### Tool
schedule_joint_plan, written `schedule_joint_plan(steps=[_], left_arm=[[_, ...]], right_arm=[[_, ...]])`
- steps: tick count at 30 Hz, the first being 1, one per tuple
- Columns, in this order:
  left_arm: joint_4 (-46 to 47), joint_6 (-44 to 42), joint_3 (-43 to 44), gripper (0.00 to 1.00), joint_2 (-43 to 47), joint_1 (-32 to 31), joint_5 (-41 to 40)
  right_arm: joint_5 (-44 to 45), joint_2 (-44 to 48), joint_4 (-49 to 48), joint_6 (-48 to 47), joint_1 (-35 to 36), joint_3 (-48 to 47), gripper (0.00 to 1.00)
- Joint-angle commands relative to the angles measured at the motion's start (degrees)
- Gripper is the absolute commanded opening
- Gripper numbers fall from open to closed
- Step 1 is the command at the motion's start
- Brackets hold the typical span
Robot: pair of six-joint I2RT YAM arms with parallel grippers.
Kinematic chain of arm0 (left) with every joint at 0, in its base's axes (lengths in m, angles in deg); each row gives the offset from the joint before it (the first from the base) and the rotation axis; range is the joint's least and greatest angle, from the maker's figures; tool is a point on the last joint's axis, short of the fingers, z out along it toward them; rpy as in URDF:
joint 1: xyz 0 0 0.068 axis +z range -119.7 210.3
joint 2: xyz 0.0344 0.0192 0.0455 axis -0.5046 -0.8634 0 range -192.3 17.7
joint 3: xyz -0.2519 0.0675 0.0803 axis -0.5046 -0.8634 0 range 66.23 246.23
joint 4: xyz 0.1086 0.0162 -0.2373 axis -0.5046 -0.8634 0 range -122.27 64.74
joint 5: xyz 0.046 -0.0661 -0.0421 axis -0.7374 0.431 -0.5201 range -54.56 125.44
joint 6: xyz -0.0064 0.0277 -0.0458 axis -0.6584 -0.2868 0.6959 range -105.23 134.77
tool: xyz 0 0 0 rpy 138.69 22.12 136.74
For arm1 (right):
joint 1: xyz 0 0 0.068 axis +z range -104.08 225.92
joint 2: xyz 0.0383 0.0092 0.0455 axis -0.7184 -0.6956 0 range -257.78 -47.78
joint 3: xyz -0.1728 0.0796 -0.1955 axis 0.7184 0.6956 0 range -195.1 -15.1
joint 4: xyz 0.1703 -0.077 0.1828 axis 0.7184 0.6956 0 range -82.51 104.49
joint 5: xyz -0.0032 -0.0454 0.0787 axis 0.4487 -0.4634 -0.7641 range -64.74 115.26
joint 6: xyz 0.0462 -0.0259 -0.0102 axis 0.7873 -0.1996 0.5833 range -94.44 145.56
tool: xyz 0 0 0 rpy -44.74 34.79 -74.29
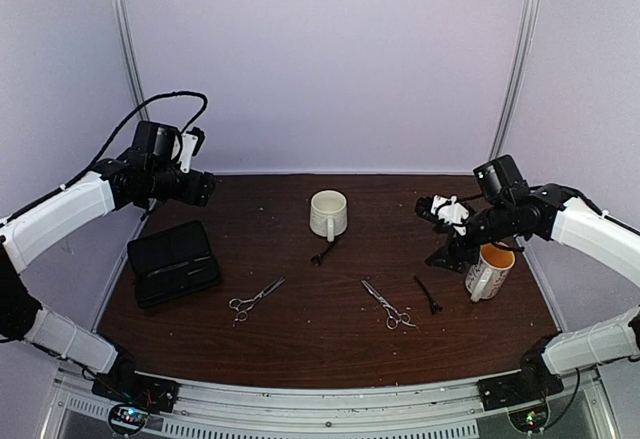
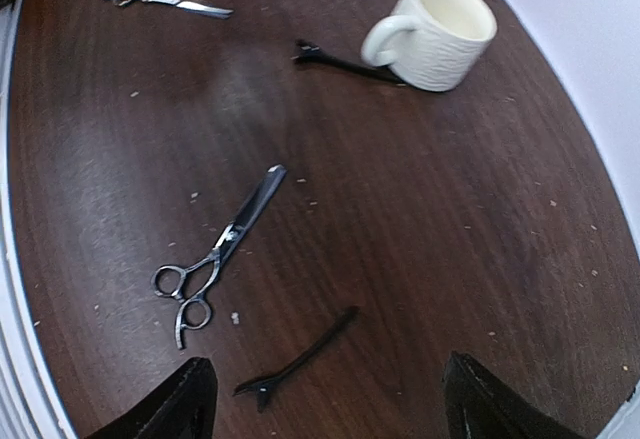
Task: Sort the hair-cutting tools
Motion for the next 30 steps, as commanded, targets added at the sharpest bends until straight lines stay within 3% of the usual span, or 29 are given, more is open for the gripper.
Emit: schedule_joint_plan(steps=[1,6,13,16,23,30], left_arm=[[-6.4,5.8,2.7,0.86,-4.3,6.3,-5.3],[-14.0,15.4,5.6,0.88,-10.0,17.1,-7.8],[-15.3,22.0,0.7,0.91,-11.8,27.5,-8.4],[-14.3,22.3,0.1,0.98,-14.3,30.9,-4.6],[-11.0,20.4,-0.2,0.98,-20.0,36.1,4.5],[-8.0,17.5,-1.1,0.94,-25.0,36.2,15.4]], right_arm=[[0.0,-0.3,4.6,-5.1,6.4,2.4,0.8],[-0.3,-0.4,3.0,-4.3,10.0,4.6,0.8],[-2.4,-0.5,2.1,-3.7,11.0,5.1,0.8],[-2.3,-1.6,2.1,-3.7,11.3,4.7,0.81],[-2.3,-4.0,2.8,-4.6,11.7,4.5,0.8],[0.8,-6.0,3.7,-5.5,11.8,3.3,0.78]])
